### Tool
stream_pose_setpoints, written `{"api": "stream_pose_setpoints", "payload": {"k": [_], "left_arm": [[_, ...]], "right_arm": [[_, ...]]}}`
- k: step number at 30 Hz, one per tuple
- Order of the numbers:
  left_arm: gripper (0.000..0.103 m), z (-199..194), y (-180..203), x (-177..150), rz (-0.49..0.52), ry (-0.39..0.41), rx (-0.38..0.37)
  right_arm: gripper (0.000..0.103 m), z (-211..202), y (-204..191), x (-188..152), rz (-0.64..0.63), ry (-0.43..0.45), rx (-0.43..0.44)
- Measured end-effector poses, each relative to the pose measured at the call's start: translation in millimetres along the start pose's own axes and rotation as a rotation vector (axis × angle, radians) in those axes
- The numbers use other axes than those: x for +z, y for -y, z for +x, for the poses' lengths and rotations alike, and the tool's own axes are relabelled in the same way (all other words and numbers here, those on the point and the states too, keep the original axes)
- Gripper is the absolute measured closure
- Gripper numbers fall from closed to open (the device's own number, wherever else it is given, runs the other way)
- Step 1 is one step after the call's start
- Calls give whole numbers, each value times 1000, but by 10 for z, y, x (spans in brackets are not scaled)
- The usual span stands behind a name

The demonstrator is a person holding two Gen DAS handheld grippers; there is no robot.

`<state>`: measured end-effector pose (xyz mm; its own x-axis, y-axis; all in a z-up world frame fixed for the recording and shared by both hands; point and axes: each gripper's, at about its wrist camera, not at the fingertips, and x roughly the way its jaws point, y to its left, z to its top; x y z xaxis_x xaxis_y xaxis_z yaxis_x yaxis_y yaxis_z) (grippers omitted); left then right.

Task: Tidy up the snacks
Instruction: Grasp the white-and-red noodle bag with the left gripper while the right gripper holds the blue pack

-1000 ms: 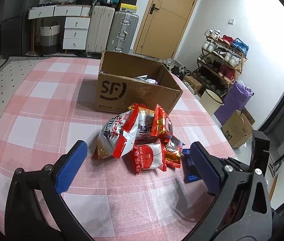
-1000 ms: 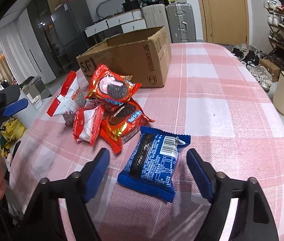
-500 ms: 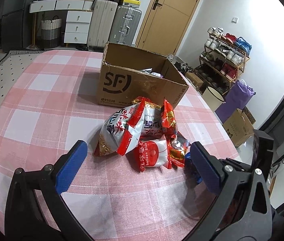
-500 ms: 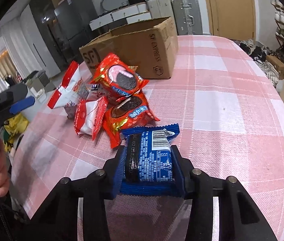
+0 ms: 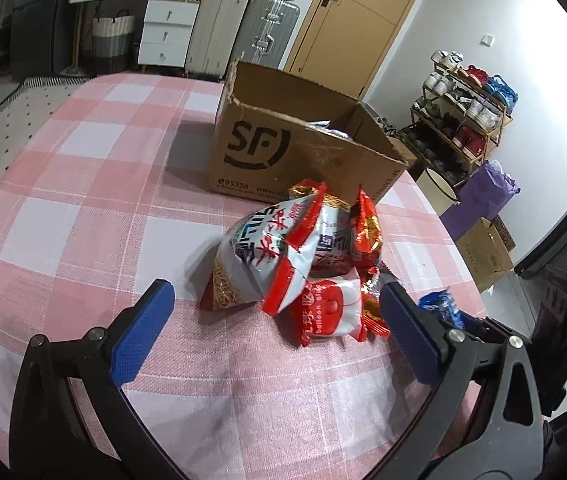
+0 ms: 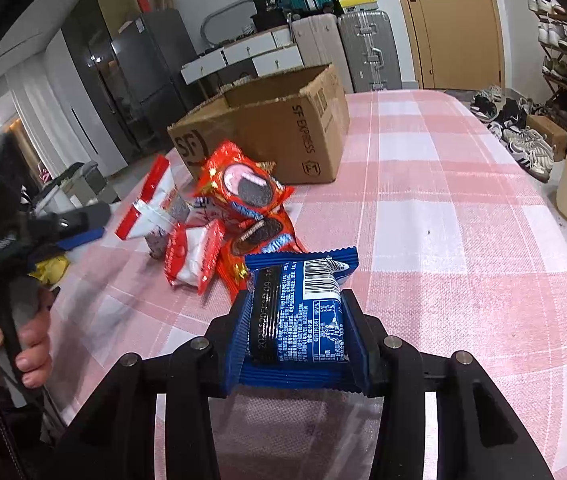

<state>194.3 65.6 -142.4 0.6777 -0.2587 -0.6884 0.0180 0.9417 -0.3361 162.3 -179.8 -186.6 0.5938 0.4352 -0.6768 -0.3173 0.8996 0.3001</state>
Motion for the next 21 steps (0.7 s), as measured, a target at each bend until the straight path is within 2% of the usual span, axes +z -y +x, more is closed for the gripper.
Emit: {"api": "stream_pose_setpoints", "payload": {"k": [8,13,21], "left_arm": [[1,266,-98,113,-17,-28,13],[1,500,-178,191,-35,-71,-8],[1,722,-294,315,-58,-76,-50]], "right_arm": [[60,-60,-2,72,7,24,11],[59,-23,61,78,26,22,19],[59,89,189,84,67,6,34]]}}
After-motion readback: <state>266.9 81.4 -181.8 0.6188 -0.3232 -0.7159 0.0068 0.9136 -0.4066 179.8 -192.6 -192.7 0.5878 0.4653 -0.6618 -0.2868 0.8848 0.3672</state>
